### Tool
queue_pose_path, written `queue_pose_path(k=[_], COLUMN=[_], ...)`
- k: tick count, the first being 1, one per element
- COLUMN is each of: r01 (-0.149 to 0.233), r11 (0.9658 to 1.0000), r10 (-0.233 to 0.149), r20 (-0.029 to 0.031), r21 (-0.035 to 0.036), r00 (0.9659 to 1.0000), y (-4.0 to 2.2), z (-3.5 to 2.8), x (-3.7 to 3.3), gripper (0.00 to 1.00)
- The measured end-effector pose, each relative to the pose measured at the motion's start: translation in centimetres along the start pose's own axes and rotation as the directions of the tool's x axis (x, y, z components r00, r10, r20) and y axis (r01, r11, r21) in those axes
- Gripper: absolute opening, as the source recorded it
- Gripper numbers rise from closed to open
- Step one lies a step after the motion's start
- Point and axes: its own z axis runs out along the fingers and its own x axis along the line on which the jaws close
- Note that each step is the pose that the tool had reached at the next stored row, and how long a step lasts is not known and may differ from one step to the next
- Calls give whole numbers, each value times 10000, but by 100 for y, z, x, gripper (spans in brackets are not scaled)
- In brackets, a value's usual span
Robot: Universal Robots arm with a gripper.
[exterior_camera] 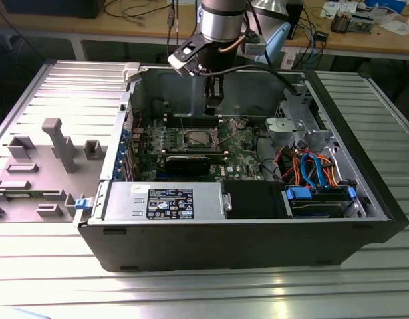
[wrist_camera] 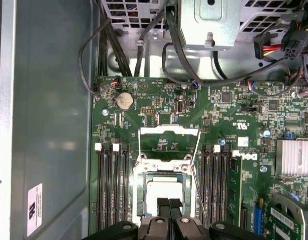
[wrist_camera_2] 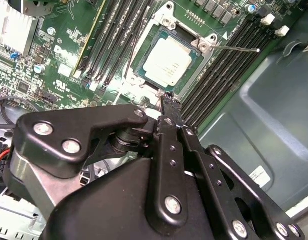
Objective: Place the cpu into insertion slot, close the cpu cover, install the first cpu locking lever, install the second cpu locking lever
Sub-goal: 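Close the cpu cover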
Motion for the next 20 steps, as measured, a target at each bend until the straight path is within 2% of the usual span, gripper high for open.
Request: queue_pose_path(k=[16, 20], r01=[0, 0], r11=[10000, 10000], r10=[0, 0], r20=[0, 0], r21=[0, 0], r00=[10000, 10000], y=[43, 72], z=[14, 31], x=[-1, -2], gripper=[11, 11])
